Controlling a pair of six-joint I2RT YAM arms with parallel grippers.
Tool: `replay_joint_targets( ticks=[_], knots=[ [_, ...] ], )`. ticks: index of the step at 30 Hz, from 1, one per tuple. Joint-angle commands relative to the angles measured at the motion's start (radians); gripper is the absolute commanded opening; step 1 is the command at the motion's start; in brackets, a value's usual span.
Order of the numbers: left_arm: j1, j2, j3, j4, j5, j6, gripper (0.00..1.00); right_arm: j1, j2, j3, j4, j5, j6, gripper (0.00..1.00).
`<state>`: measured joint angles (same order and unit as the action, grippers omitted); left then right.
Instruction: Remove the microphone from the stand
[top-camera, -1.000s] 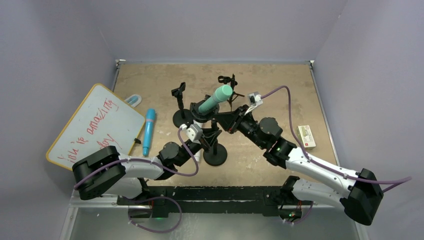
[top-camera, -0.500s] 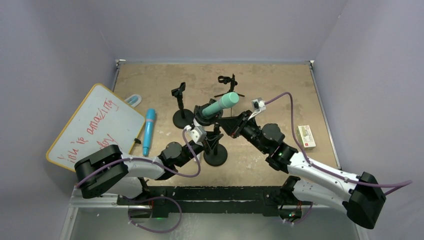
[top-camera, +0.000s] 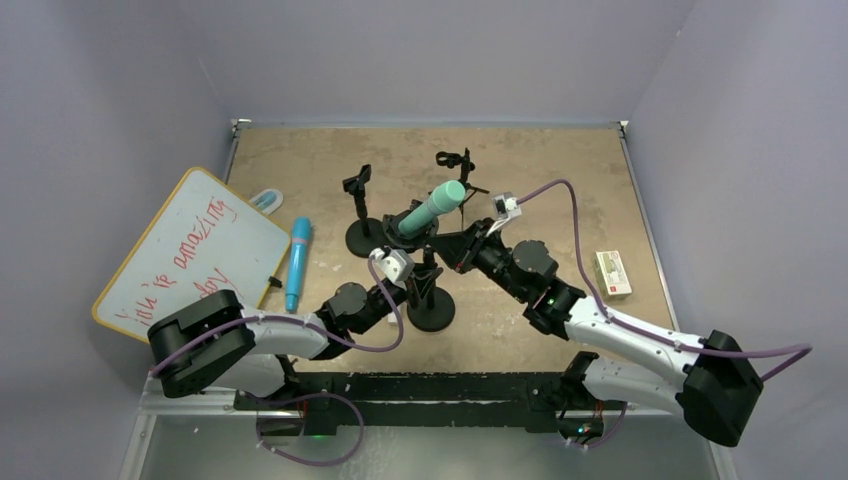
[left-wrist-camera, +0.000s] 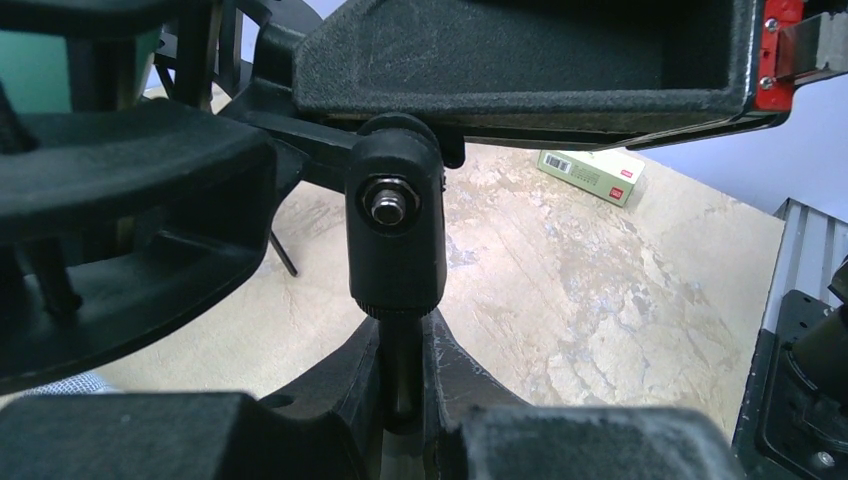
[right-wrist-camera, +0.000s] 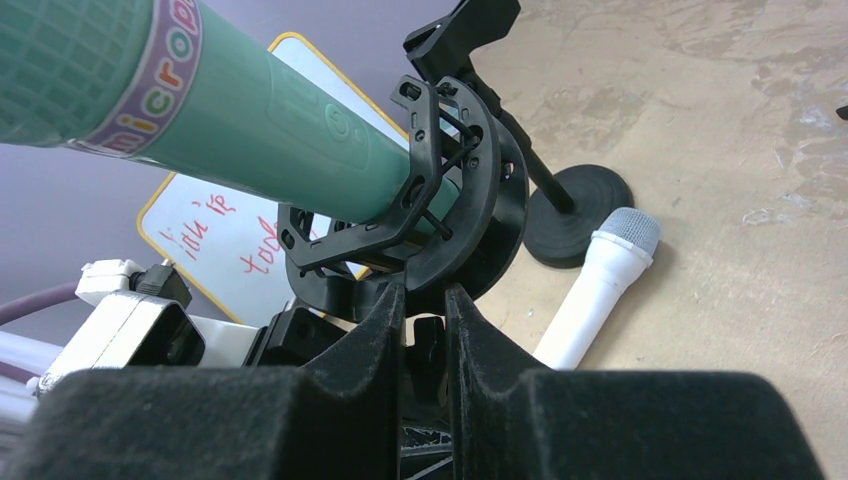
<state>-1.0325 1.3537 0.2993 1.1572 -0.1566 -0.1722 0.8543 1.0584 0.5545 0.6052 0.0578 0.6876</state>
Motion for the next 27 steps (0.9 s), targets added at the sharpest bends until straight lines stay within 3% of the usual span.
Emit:
replay_joint_targets(
  ticks=[1,27],
  knots=[
    [-0.006,-0.003,0.016,-0.065,0.030,-0.012,0.00,0.004,0.028,-0.064,-0.223,-0.008,-0.014,0.16],
    [-0.006,0.060,-0.034,-0.006,0.038,-0.034,0.00,0.005,0.095,-0.101,-0.180,0.001,0.040,0.15]
  ],
)
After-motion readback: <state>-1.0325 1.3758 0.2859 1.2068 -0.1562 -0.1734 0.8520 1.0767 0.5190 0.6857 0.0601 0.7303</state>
